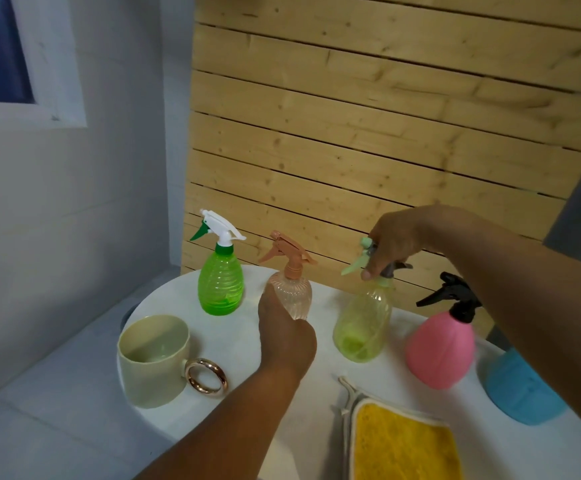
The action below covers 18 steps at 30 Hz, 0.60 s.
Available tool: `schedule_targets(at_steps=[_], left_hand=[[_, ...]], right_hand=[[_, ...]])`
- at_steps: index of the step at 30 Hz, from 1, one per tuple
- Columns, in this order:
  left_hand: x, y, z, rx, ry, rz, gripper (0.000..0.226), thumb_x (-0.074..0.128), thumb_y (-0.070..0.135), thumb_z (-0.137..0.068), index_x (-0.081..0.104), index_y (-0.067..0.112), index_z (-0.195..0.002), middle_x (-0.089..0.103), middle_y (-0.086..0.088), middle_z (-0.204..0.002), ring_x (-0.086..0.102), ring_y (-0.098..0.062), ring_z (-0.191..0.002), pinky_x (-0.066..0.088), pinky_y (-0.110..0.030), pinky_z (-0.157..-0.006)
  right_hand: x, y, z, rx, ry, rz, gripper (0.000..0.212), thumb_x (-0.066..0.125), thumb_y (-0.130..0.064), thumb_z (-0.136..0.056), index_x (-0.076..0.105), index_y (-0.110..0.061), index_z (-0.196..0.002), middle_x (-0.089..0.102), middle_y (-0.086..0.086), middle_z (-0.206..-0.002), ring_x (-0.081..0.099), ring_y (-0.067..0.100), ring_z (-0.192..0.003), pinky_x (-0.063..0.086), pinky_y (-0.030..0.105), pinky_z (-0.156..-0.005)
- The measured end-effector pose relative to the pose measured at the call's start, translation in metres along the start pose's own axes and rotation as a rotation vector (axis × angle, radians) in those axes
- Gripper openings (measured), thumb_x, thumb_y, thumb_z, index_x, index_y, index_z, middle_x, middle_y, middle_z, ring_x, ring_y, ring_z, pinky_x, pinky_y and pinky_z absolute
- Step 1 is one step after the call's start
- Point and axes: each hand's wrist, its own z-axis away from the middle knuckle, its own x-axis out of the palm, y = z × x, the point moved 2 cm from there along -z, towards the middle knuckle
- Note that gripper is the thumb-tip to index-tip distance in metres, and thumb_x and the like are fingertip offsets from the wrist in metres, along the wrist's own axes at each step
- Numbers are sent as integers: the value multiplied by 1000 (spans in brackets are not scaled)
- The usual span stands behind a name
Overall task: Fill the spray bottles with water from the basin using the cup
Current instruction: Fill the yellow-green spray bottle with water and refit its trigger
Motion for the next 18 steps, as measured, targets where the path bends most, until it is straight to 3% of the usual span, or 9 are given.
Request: schedule_targets(at_steps=[2,6,9,13,15,16,18], left_hand=[[-3,15,8,-39,-3,-32,86,52,6,-71,39,25,-154,51,-7,-149,48,-31,-139,42,-55,-116],[-7,41,25,-92,-33,-65,86,53,-8,-92,17,19,-165,25,-2,-168,26,-24,-154,26,-42,-127],[-11,52,32,-76,-56,-102,82,50,-10,-95,17,17,-164,23,1,-168,25,-21,-154,24,-26,-119],[-21,70,45,-36,-71,-103,88,54,-8,-91,17,22,-165,25,0,-168,28,-24,-154,33,-42,-123],[-28,81,56,-1,-93,-99,90,59,-7,-87,24,29,-163,37,3,-159,41,-23,-145,46,-38,-112],[-33,87,64,8,-122,-96,91,61,-6,-86,27,32,-162,41,8,-153,49,-18,-136,51,-29,-102],[-42,98,79,32,-202,-85,88,64,-5,-87,31,35,-158,44,16,-139,53,-5,-118,47,-10,-77]], right_hand=[[7,0,4,-5,24,-1,32,86,-31,-79,67,-13,-98,70,1,-84,63,16,-71,45,24,-57],[7,-1,13,-51,89,-21,15,81,-15,-81,67,-17,-86,68,0,-76,62,15,-66,47,20,-55],[-4,-8,33,-84,89,-64,13,79,-11,-85,68,-13,-93,70,3,-79,66,17,-71,51,23,-62],[-24,-20,66,-108,139,-71,23,80,-16,-85,71,-9,-105,78,9,-95,76,20,-84,57,27,-72],[-32,-28,84,-130,171,-87,24,81,-18,-84,70,-10,-105,78,10,-96,77,22,-90,58,30,-77],[-36,-32,94,-146,181,-101,25,81,-19,-84,70,-10,-105,78,9,-95,77,23,-91,58,31,-79],[-39,-41,112,-182,187,-133,24,81,-21,-85,70,-12,-103,78,7,-91,77,22,-89,58,33,-85]])
